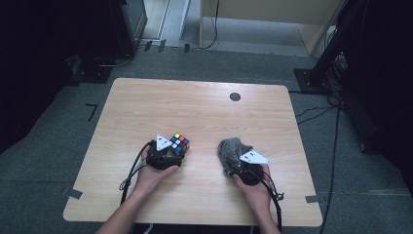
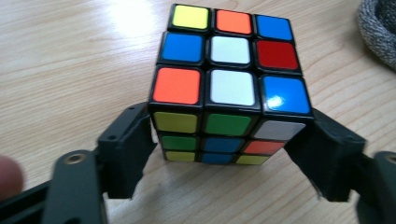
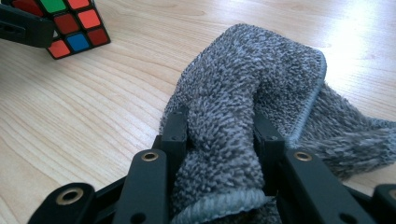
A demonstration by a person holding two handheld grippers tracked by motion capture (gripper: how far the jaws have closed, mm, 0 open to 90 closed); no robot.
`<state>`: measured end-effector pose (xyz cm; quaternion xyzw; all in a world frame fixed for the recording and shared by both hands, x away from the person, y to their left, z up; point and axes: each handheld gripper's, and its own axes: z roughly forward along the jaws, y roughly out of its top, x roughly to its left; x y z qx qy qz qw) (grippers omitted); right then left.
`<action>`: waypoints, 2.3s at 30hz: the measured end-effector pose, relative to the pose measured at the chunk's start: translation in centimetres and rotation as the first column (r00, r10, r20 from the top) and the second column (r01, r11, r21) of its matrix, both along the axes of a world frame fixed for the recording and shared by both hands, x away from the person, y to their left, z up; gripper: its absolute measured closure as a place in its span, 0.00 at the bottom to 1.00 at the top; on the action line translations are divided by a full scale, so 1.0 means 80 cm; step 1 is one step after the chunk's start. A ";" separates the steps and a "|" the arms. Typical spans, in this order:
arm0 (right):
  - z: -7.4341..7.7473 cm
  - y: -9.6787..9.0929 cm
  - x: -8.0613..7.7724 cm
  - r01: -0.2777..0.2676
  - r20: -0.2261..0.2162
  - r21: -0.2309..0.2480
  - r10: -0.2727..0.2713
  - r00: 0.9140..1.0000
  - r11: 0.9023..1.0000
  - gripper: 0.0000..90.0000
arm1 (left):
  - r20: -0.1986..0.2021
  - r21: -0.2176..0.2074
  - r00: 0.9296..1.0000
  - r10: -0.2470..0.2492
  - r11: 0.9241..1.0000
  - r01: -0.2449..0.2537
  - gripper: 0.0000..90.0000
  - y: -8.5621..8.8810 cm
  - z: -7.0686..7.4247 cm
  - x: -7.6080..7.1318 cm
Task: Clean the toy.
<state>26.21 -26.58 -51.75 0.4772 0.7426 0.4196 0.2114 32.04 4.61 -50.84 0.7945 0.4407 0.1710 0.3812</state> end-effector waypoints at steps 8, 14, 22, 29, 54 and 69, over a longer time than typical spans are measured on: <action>0.007 0.002 0.002 0.009 0.011 -0.002 -0.009 1.000 1.000 0.35 | -0.071 -0.096 0.997 0.007 0.995 -0.014 0.17 0.013 0.015 -0.004; 0.039 0.008 0.000 0.016 -0.014 -0.039 -0.017 1.000 0.999 0.00 | -0.055 -0.171 0.998 0.025 0.985 -0.034 0.16 0.037 0.041 -0.012; 0.061 -0.025 -0.013 0.000 -0.020 -0.069 -0.001 1.000 0.998 0.00 | 0.009 -0.155 0.999 0.047 0.987 -0.045 0.15 0.084 0.054 -0.038; 0.056 -0.066 -0.028 0.043 -0.039 -0.078 -0.046 0.998 0.996 0.00 | 0.027 -0.144 0.995 0.096 0.985 -0.092 0.15 0.126 0.048 -0.056; 0.006 -0.174 -0.073 0.246 -0.139 -0.079 -0.255 0.957 0.966 0.00 | -0.030 0.037 0.957 0.289 0.957 -0.287 0.16 0.219 0.000 -0.100; -0.011 -0.180 -0.078 0.298 -0.142 -0.136 -0.316 0.938 0.945 0.00 | -0.018 0.103 0.956 0.293 0.952 -0.290 0.16 0.210 -0.011 -0.099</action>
